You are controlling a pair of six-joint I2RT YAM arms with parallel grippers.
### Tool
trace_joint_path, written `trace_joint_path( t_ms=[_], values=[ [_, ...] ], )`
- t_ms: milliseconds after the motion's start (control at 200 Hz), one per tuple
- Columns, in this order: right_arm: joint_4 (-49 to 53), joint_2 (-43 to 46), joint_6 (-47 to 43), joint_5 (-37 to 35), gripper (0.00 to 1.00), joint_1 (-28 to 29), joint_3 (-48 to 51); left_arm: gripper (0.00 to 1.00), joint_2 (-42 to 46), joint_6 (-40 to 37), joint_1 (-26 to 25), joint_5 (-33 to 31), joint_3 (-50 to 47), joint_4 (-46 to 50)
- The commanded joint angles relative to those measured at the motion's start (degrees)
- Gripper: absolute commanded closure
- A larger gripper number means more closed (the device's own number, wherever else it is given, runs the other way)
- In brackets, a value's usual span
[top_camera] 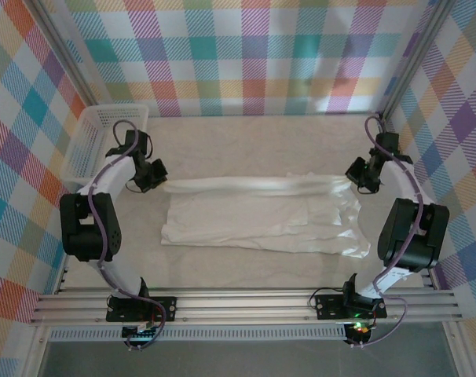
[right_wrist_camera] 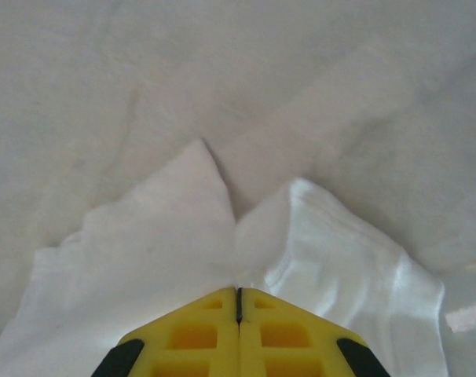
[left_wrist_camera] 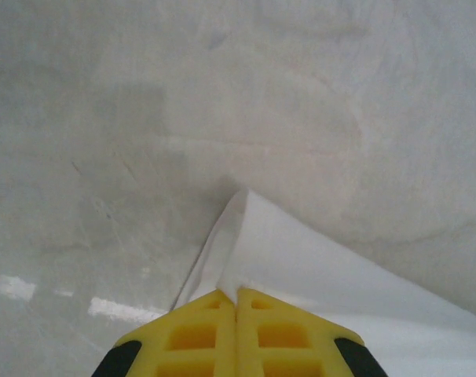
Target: Fold the inside-out t-shirt
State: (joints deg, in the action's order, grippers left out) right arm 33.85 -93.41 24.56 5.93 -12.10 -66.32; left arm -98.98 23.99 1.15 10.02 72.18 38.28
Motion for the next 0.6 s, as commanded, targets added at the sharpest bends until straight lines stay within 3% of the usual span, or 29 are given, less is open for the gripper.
trace_joint_path(
  t_ms=[0, 95, 190, 245, 300, 445, 595],
  values=[
    [-1.3, -3.3, 2.5, -2.7, 1.00, -0.6, 4.5, 1.00, -1.4, 0.9, 0.1, 1.5, -5.0, -2.2],
    [-0.6, -4.5, 3.0, -3.4, 0.95, -0.6, 5.7, 0.99, -1.8, 1.3, -0.6, 1.0, -7.5, -3.1],
    [0.1, -2.6, 2.6, -3.5, 0.70, -0.5, 5.1, 0.75, -0.9, 1.5, -0.7, 0.9, -7.7, -3.6],
    [1.1, -1.0, 2.1, -3.0, 0.65, -0.5, 3.6, 0.61, 0.1, 1.3, -0.8, 0.8, -7.0, -3.3],
    [1.9, 0.9, 1.8, -3.0, 0.63, -0.2, 2.1, 0.54, 1.1, 1.1, -0.9, 0.6, -6.1, -2.4],
    [-1.1, 3.0, -1.8, -2.8, 0.52, 3.7, -0.3, 0.48, 5.3, 0.6, -2.2, 0.3, -4.6, 0.3],
    [0.5, -6.2, -3.9, -6.7, 0.43, 8.3, -8.4, 0.43, 11.2, 1.3, -5.9, 0.3, -4.4, 1.3]
  ],
)
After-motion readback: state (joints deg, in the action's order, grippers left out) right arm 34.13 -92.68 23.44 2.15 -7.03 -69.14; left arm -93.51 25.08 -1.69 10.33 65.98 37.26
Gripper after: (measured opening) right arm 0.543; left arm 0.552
